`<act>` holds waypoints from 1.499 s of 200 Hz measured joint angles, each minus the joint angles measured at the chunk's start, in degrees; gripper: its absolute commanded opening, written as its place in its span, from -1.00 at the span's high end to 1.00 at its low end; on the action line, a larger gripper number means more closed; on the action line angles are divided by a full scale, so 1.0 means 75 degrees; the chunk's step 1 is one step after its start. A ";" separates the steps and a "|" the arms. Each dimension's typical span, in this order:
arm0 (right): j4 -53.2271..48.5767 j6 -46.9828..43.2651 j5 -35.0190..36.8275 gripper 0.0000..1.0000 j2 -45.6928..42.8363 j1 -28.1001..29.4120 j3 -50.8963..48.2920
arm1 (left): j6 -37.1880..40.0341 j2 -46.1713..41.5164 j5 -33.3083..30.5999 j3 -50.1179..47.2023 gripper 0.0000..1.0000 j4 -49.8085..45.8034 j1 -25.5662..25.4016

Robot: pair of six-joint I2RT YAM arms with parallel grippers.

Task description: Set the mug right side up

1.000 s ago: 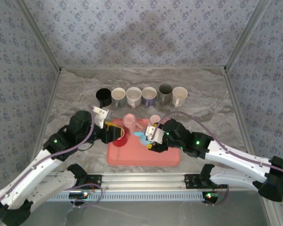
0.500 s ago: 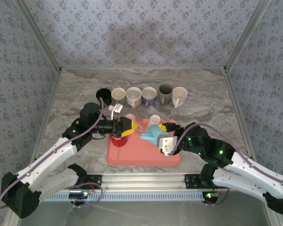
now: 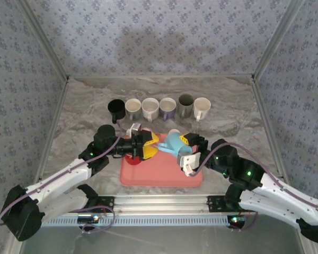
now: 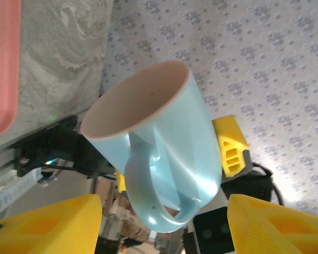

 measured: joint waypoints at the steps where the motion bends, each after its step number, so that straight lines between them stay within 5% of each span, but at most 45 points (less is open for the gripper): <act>1: 0.0012 -0.0003 0.0000 0.72 0.0000 0.0000 0.0000 | -0.0023 -0.0009 -0.0020 -0.0006 -0.27 0.0009 -0.0012; 61: 0.0391 -0.0251 0.0093 0.72 -0.0009 -0.0032 -0.0082 | -0.1014 -0.0259 -0.1128 -0.0408 -0.18 0.0291 -0.0425; 300: 0.0044 -0.0711 0.0221 0.74 0.0099 0.0192 -0.0090 | -0.1005 0.0504 -0.1935 -0.0146 0.24 -0.0012 -0.0845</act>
